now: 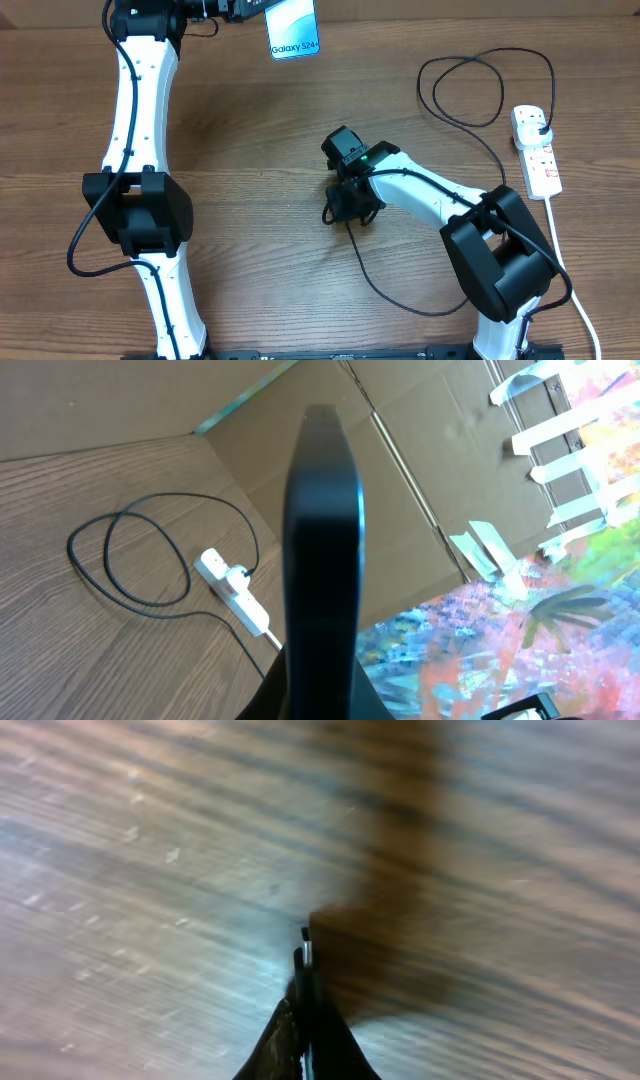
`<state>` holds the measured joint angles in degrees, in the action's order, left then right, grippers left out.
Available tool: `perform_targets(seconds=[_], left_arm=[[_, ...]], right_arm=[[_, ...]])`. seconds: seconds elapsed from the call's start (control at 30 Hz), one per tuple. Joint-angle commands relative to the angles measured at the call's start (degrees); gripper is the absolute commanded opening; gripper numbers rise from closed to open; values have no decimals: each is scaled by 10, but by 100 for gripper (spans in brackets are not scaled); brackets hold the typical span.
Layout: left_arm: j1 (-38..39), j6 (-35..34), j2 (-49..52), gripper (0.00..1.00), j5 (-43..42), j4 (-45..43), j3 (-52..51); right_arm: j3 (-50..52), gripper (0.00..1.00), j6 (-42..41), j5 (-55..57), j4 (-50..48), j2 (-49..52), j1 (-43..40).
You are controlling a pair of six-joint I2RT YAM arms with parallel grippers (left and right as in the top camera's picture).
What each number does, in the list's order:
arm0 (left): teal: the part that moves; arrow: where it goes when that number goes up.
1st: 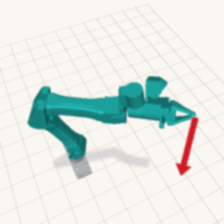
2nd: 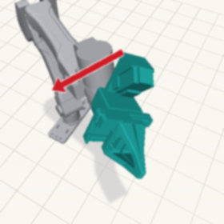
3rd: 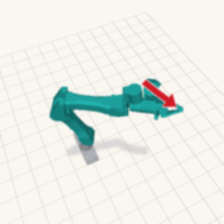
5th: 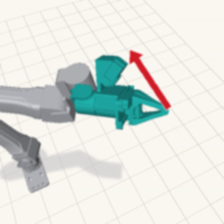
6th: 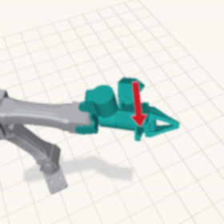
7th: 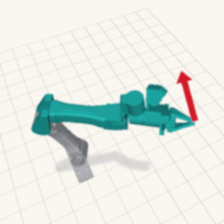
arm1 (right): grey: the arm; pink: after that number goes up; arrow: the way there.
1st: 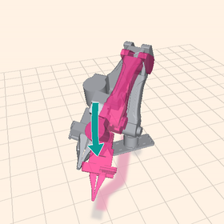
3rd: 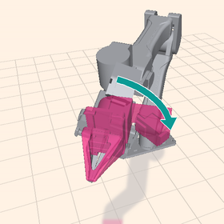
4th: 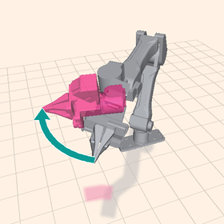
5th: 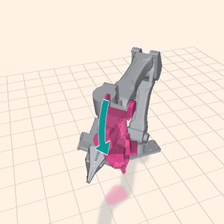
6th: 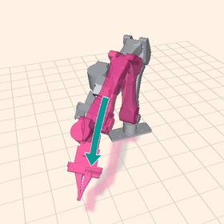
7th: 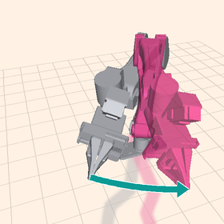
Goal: Plug charger to phone and switch on socket
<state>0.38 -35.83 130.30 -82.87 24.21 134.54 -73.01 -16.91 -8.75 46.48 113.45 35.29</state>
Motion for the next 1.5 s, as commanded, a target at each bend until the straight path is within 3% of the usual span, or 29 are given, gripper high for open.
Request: perform_targets(seconds=[0.0,0.27,0.37,0.57,1.1,1.47], left_arm=[[0,12,-7,4,-10,-3,6],[0,24,-7,4,-47,-11,6],[0,19,-7,4,-73,-22,6],[1,-16,-7,4,-76,-22,6],[9,-45,-7,4,-76,-21,6],[9,6,-7,4,-76,-17,6]], right_arm=[[-8,4,-7,-81,-1,14,-19],[-21,4,26,-322,-49,-51,-102],[-21,4,52,-501,-116,-76,-163],[-21,4,52,-624,-203,-76,-196],[-21,4,-217,-651,-591,-76,-167],[-21,4,-283,-626,-677,-76,-160]])
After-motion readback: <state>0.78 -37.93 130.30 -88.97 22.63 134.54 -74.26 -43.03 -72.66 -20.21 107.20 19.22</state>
